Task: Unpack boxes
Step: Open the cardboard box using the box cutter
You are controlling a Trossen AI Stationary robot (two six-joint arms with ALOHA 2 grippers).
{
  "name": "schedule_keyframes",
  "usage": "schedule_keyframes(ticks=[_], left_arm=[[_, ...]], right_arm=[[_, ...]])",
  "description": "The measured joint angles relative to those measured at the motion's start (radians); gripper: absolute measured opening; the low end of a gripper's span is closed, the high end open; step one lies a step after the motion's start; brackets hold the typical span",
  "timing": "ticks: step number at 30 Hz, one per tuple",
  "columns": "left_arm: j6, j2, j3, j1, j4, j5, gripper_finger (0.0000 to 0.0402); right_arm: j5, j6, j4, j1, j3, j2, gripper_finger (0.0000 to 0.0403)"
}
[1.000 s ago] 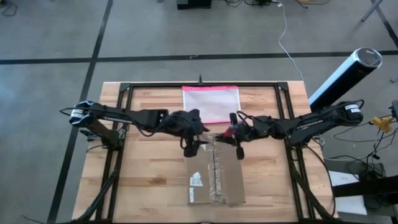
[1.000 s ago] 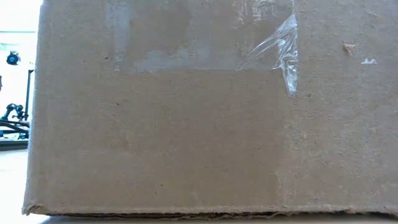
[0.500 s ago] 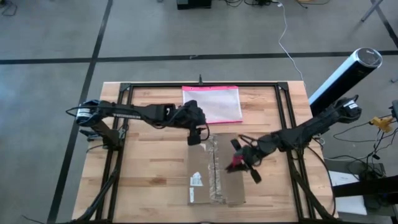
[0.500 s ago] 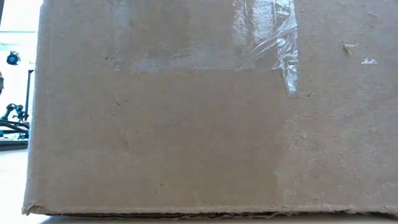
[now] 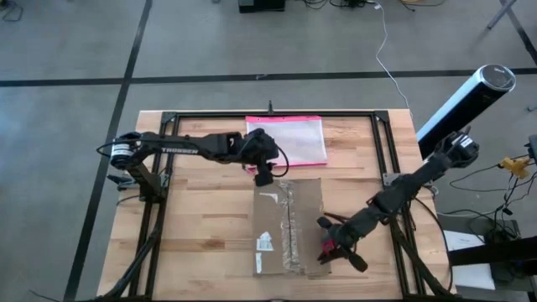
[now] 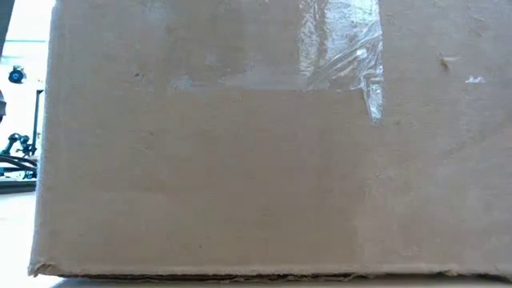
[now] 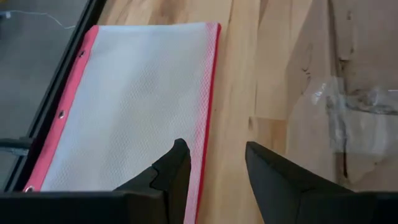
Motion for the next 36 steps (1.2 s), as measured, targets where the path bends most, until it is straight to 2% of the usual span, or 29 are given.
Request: schedule_keyframes(ticks=[7, 11, 18, 29, 36], left_arm=[[-0.043, 0.005, -0.023, 0.012, -0.055, 0.004, 0.0133], [-0.070, 0.005, -0.071, 0.012, -0.054, 0.070, 0.0127], [-0.113, 0.005, -0.163, 0.011, -0.055, 0.134, 0.0119], [-0.170, -0.011, -0.216, 0.014, -0.088, 0.128, 0.0118], [-0.192, -0.030, -0.219, 0.012, -0.111, 0.139, 0.0117]], right_arm=[[0.004, 0.025, 0.046, 0.027, 0.004, 0.041, 0.0009], [0.019, 0.021, 0.008, 0.025, 0.005, 0.029, 0.0009], [0.052, 0.006, -0.114, -0.021, 0.007, 0.021, 0.0009], [0.037, -0.026, -0.219, -0.117, 0.007, -0.002, 0.0008], [0.150, -0.023, -0.390, -0.131, -0.002, -0.114, 0.0007]])
